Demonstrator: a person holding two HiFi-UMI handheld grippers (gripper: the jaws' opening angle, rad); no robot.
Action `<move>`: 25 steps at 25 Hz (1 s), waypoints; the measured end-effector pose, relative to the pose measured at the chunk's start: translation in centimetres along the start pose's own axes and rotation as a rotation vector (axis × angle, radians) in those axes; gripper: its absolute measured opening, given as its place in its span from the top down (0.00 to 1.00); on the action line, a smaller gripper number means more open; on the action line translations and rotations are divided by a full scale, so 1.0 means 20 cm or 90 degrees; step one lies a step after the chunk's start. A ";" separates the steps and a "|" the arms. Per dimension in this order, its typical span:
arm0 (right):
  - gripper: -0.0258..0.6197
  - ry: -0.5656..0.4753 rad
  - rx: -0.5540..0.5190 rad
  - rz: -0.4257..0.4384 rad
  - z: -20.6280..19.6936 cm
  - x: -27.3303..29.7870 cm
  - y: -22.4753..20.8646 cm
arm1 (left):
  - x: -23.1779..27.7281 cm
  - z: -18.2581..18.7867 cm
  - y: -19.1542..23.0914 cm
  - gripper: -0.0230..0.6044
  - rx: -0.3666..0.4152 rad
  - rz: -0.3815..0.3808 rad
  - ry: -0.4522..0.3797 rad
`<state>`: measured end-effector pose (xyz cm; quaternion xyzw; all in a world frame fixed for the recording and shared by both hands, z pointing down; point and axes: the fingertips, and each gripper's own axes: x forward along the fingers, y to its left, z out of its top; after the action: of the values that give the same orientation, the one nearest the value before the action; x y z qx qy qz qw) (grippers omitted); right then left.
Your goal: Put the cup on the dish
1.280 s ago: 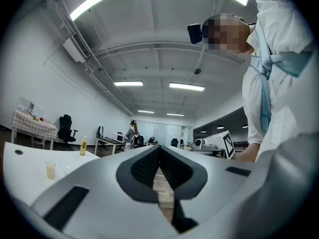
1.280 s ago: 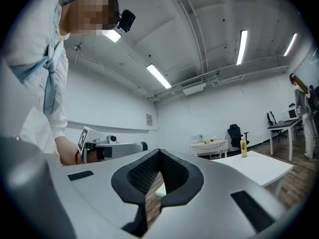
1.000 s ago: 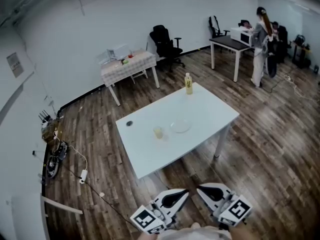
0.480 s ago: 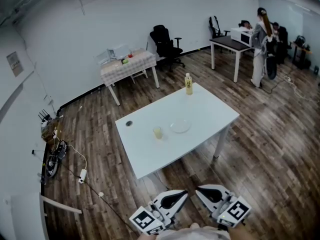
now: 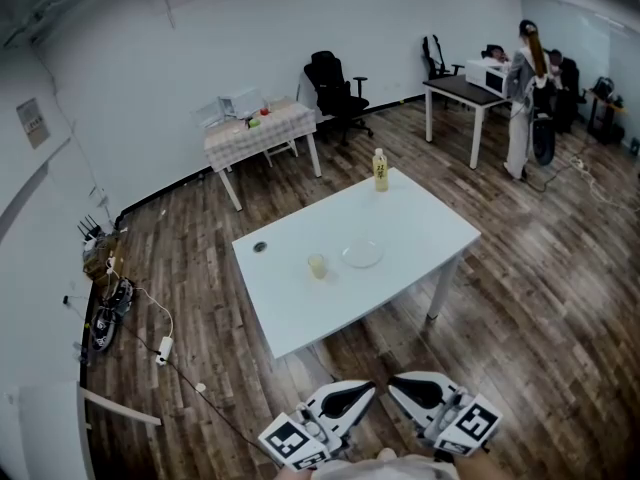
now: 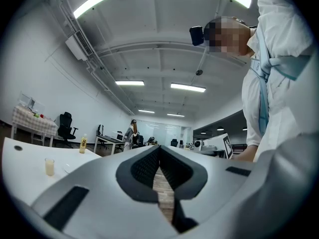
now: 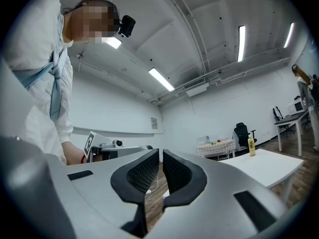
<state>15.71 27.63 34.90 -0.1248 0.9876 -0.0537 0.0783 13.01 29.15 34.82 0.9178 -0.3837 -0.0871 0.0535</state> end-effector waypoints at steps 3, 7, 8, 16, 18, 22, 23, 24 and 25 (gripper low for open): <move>0.91 0.010 -0.002 0.002 -0.02 -0.01 -0.01 | 0.00 -0.01 0.00 0.96 0.001 0.002 0.005; 0.91 0.007 0.003 0.003 -0.01 -0.02 -0.02 | 0.03 0.00 0.00 0.96 -0.001 0.007 0.004; 0.91 0.012 0.005 0.002 -0.01 -0.02 -0.03 | 0.04 0.01 0.00 0.96 -0.001 0.008 0.001; 0.91 0.015 0.014 -0.005 -0.01 -0.01 -0.11 | 0.09 -0.02 0.05 0.96 -0.001 0.005 0.009; 0.91 0.014 0.014 -0.005 -0.01 0.01 -0.14 | 0.12 0.00 0.08 0.96 -0.001 0.004 -0.001; 0.91 0.025 0.019 -0.005 -0.01 0.08 -0.20 | 0.14 0.01 0.18 0.96 -0.002 0.006 -0.010; 0.91 0.028 0.021 -0.007 -0.02 0.10 -0.21 | 0.14 0.01 0.21 0.96 -0.005 0.005 -0.011; 0.91 0.031 0.022 -0.009 -0.03 0.12 -0.23 | 0.15 0.01 0.24 0.96 -0.008 0.004 -0.013; 0.91 0.034 0.022 -0.011 -0.04 0.14 -0.25 | 0.16 0.02 0.27 0.96 -0.011 0.003 -0.013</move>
<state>14.18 22.16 35.96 -0.1302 0.9872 -0.0747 0.0535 11.41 23.02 35.00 0.9155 -0.3855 -0.1000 0.0576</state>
